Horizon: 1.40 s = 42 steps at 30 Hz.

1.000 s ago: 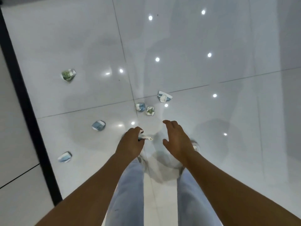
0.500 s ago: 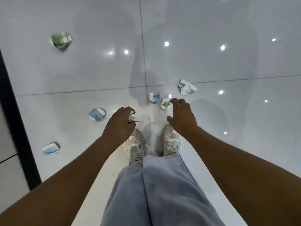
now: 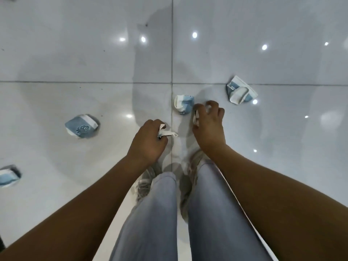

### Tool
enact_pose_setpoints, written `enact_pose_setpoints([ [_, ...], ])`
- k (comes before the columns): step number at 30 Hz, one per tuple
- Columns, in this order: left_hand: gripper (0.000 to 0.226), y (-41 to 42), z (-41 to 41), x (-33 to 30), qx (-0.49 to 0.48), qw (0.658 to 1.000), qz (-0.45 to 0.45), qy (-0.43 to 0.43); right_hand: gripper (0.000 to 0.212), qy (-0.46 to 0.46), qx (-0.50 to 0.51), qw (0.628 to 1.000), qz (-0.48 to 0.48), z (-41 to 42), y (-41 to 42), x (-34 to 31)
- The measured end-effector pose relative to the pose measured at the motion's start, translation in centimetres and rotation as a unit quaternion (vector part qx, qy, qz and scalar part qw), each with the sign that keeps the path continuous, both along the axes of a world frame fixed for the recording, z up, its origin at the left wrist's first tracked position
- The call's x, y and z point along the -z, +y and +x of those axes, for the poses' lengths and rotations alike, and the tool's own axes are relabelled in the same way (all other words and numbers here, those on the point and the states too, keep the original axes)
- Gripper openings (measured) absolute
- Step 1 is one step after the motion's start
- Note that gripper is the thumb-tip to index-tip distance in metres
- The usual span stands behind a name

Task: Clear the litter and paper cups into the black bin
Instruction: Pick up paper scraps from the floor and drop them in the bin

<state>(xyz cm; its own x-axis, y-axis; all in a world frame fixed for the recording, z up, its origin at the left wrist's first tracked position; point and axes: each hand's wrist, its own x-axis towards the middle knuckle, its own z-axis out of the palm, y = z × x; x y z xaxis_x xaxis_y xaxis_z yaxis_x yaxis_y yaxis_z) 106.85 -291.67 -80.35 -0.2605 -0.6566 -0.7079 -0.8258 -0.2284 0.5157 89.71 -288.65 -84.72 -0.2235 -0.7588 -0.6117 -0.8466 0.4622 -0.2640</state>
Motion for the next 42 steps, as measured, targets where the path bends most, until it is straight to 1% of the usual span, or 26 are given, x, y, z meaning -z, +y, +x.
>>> enact_pose_setpoints([
  [3, 0.019, -0.5, 0.0, -1.3, 0.000, 1.000, 0.008, -0.014, 0.050, -0.043, -0.025, 0.998, 0.024, -0.5, -0.5, -2.3],
  [7, 0.026, -1.5, 0.1, -7.1, 0.009, 0.999, 0.018, -0.041, 0.052, -0.057, -0.042, 0.997, 0.035, -0.6, -1.8, -10.0],
  [10, 0.030, -2.7, 0.1, -14.3, 0.013, 0.999, 0.002, -0.051, 0.052, -0.067, -0.058, 0.995, 0.036, 0.0, -3.4, -18.1],
  [14, 0.028, -4.1, 0.6, -26.3, 0.015, 0.998, -0.035, -0.056, 0.055, -0.075, -0.103, 0.992, 0.023, 1.6, -5.5, -30.5],
  [17, 0.027, -4.7, 1.8, -34.9, 0.022, 0.996, -0.060, -0.063, 0.053, -0.088, -0.151, 0.985, -0.001, 3.6, -7.1, -39.2],
  [19, 0.027, -4.9, 2.8, -39.6, 0.036, 0.993, -0.075, -0.079, 0.055, -0.104, -0.173, 0.979, -0.016, 5.1, -7.9, -44.0],
  [22, 0.028, -4.4, 4.3, -44.8, 0.032, 0.989, -0.098, -0.111, 0.057, -0.119, -0.199, 0.972, -0.030, 7.2, -8.2, -49.3],
  [25, 0.030, -2.8, 5.5, -48.2, 0.023, 0.981, -0.121, -0.151, 0.057, -0.116, -0.245, 0.962, -0.034, 8.9, -7.3, -52.2],
  [27, 0.031, -0.8, 6.1, -49.3, 0.007, 0.978, -0.116, -0.175, 0.058, -0.111, -0.287, 0.951, -0.026, 9.8, -6.3, -53.0],
  [31, 0.029, 4.8, 6.8, -50.0, -0.054, 0.974, -0.092, -0.200, 0.062, -0.107, -0.391, 0.914, -0.010, 11.4, -3.7, -53.7],
  [37, 0.030, 14.9, 7.7, -50.6, -0.189, 0.956, -0.057, -0.215, 0.064, -0.094, -0.516, 0.851, 0.012, 14.3, 2.5, -54.2],
  [42, 0.030, 23.9, 9.3, -50.9, -0.315, 0.925, -0.032, -0.209, 0.063, -0.093, -0.603, 0.792, 0.031, 18.2, 9.2, -54.3],
])
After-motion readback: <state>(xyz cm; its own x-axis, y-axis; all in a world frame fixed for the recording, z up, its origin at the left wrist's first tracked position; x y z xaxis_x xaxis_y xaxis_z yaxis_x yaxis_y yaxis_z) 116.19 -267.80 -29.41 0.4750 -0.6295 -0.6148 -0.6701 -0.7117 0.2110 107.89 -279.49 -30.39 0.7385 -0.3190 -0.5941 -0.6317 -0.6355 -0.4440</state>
